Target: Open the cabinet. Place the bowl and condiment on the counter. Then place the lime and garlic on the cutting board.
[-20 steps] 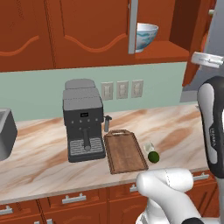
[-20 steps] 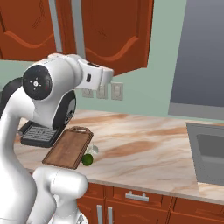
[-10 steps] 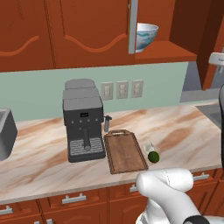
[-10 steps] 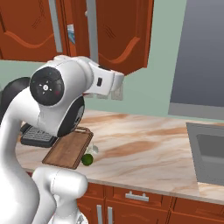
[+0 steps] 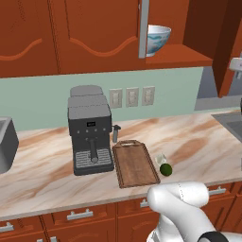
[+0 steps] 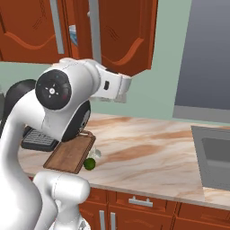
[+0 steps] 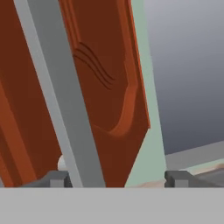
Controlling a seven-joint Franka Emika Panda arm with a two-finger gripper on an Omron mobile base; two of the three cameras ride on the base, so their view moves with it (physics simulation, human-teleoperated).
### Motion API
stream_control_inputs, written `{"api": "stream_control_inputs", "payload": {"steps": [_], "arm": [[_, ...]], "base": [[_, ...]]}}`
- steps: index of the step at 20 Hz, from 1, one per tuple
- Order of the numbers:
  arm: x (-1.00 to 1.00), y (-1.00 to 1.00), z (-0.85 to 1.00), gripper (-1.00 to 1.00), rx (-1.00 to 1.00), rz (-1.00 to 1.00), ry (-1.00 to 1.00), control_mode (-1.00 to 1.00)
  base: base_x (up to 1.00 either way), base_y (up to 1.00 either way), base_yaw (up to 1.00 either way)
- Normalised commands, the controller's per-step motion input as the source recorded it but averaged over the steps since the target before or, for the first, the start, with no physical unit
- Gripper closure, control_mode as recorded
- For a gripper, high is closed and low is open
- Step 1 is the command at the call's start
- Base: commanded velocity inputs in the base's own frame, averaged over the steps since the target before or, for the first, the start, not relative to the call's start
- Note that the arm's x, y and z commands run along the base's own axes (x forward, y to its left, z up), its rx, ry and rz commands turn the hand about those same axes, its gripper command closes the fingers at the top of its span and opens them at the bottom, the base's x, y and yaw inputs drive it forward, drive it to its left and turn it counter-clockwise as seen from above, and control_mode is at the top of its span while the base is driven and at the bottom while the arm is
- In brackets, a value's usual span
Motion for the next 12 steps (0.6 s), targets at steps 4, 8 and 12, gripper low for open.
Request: {"api": "stream_control_inputs", "payload": {"steps": [4,8,12], "arm": [[-0.46,-0.05,0.08,-1.0,0.0,0.0,-0.07,-1.0],[-0.55,0.02,0.02,-1.0,-0.04,0.0,-0.04,-1.0],[-0.49,0.18,0.0,-1.0,-0.11,0.0,-0.01,-1.0]], "base": [[0.0,0.0,0.0],[0.0,0.0,0.0],[0.0,0.0,0.0]]}}
